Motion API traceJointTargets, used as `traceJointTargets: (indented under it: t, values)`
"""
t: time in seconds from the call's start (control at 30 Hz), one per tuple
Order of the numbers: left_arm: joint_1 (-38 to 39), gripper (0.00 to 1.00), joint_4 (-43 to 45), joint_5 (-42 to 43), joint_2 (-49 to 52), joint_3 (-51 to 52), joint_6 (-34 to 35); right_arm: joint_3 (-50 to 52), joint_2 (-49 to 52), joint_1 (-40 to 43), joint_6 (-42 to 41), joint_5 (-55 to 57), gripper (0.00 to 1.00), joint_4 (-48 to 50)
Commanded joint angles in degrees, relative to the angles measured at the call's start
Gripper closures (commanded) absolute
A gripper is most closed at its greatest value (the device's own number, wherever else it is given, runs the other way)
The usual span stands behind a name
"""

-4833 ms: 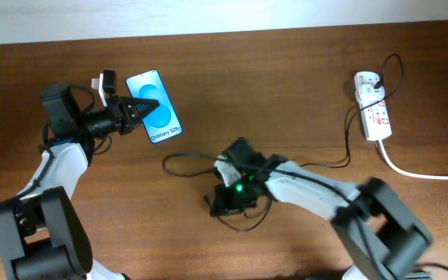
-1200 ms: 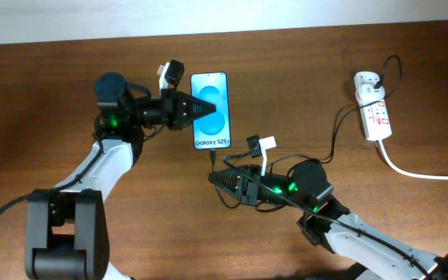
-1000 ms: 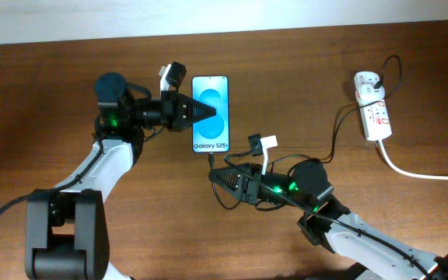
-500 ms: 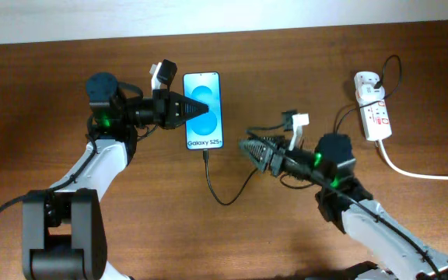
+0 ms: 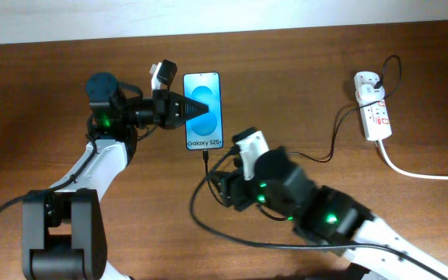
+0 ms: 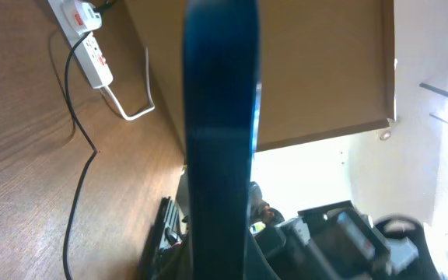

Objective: Plug charger to phone and switch on socket
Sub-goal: 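Open the right gripper and withdraw it from the cable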

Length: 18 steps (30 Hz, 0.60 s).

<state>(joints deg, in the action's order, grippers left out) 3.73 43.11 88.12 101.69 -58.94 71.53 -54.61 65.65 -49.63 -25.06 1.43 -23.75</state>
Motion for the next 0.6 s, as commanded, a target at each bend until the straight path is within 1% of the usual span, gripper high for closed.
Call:
traceJointTargets:
  t: [0.0,0.07,0.1,0.13,0.17,0.27,0.33,0.4,0.57]
  values:
    - [-0.2,1.0,0.4,0.4,-0.7,-0.9,-1.4,-0.3,4.8,-3.5,-3.2,8.4,0.32,2.8]
    - [-0.1,1.0,0.4,0.4,-0.7,-0.9,-1.4,-0.4,7.6,-4.2,-5.1,9.4,0.33,5.4]
    - [-0.1,1.0,0.4,0.4,-0.7,-0.9,-1.4,-0.4,8.1,-4.3,-5.7,9.7,0.37,6.1]
    - [-0.1,1.0,0.4,0.4,-0.7,-0.9,-1.4,-0.4,8.4,-4.3,-5.7,9.8,0.43,6.8]
    - [-0.1,1.0,0.4,0.4,-0.7,-0.9,-1.4,-0.4,8.7,-4.3,-5.7,9.8,0.53,7.6]
    - [-0.1,1.0,0.4,0.4,-0.7,-0.9,-1.4,-0.4,8.8,-4.3,-5.9,9.8,0.78,8.8]
    - [-0.1,1.0,0.4,0.6,-0.7,-0.9,-1.4,-0.4,8.8,-4.3,-5.9,9.8,0.91,9.9]
    - [0.0,1.0,0.4,0.9,-0.7,-0.9,-1.4,-0.4,9.1,-4.3,-5.9,9.8,0.96,11.2]
    - [2.4,1.0,0.4,2.0,-0.7,-0.8,-1.9,-0.4,11.0,-3.1,-5.8,10.5,0.96,15.9]
